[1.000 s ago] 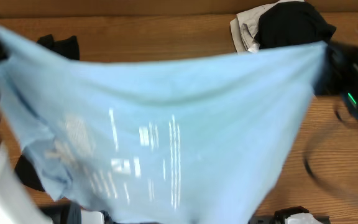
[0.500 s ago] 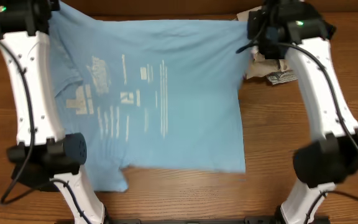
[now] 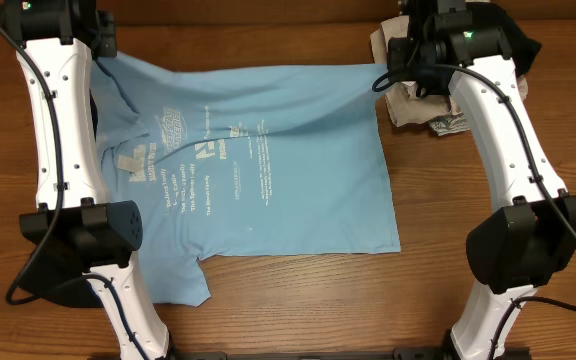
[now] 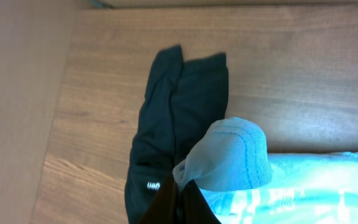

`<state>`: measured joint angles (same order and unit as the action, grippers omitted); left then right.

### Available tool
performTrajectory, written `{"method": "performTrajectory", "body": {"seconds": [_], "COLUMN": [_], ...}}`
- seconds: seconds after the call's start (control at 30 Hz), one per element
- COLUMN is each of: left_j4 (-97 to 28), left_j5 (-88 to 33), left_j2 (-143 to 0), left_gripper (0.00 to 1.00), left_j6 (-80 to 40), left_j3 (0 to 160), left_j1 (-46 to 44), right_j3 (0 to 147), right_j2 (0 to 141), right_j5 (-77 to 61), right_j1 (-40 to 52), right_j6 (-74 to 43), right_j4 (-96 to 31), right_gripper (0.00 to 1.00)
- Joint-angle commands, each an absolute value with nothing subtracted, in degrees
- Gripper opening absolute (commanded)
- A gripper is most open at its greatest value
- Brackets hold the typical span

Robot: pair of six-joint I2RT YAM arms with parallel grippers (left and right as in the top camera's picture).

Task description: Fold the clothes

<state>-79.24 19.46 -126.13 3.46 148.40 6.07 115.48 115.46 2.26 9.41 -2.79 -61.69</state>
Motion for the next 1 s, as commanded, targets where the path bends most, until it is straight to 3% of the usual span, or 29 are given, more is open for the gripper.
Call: {"method": "performTrajectory", "body": {"seconds": [0.0, 0.43, 0.97], "left_j4": [-79.59, -64.36, -73.32], "left_j5": [19.2, 15.77, 12.95], "left_j2": [-126.13, -125.91, -126.02], "left_gripper": [0.04, 0.04, 0.04], "left_j6": [2.22, -0.67, -1.1], "left_j3": [148.59, 148.64, 148.53], "left_j1": [6.85, 7.6, 11.75], "right_j3": [115.72, 115.87, 115.83], "right_j2": [114.48, 114.93, 118.89], "right_j5": [1.45, 1.15, -1.83], "right_j1": [9.19, 9.19, 9.23], "right_j6": [-2.76, -2.52, -2.31], "right_j4": [-61.82, -40.58, -49.58], "right_gripper": [0.04, 0.04, 0.04]}}
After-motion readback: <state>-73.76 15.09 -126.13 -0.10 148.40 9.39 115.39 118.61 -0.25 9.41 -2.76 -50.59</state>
